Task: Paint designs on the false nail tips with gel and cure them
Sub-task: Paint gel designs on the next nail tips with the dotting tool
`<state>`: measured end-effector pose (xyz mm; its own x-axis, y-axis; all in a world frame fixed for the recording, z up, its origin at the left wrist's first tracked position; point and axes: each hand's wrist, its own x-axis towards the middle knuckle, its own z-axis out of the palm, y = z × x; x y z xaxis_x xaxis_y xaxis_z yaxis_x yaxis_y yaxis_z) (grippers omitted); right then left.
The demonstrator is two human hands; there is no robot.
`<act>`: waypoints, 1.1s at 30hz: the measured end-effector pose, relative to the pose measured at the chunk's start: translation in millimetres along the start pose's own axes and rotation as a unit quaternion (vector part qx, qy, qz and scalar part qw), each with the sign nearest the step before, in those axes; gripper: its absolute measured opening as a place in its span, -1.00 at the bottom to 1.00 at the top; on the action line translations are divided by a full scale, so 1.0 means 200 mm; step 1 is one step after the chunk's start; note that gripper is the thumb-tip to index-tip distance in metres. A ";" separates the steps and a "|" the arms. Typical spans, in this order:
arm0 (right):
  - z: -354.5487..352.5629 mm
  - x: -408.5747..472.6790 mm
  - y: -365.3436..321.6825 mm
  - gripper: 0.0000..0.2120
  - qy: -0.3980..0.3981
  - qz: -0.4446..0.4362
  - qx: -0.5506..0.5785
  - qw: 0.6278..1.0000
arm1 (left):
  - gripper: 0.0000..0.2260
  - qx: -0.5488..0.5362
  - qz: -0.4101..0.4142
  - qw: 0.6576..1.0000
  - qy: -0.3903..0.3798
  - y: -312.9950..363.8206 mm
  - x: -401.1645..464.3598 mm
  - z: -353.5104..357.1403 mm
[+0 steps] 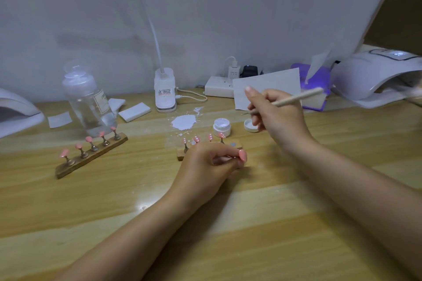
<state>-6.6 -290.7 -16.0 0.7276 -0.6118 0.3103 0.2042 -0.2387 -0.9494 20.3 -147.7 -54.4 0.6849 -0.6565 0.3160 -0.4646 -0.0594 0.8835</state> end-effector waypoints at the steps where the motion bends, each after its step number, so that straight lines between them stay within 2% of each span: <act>1: 0.01 0.04 -0.02 -0.67 -0.025 -0.005 -0.052 0.998 | -0.76 -0.001 0.000 1.000 0.001 0.00 0.00 0.00; 4: 0.07 0.13 -0.02 -0.67 -0.065 0.003 -0.162 0.985 | -0.70 -0.021 -0.010 1.000 -0.001 0.00 0.00 0.00; 7: 0.13 0.20 0.00 -0.62 -0.062 0.008 -0.227 0.972 | -0.65 -0.035 -0.016 0.999 -0.009 0.00 0.00 0.00; 16: 0.21 0.22 0.07 -0.74 -0.099 0.020 -0.356 0.929 | -0.65 -0.048 -0.010 0.999 -0.018 -0.01 0.00 0.00; 33: 0.19 0.20 0.08 -0.74 -0.103 -0.014 -0.341 0.934 | -0.70 -0.048 -0.015 0.999 -0.021 -0.01 0.00 0.00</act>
<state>49.8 -289.7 -20.1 0.8533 -0.4570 0.2511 -0.1892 -0.7201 -0.6676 21.9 -147.7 -56.9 0.6728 -0.6863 0.2763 -0.3871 -0.0084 0.9220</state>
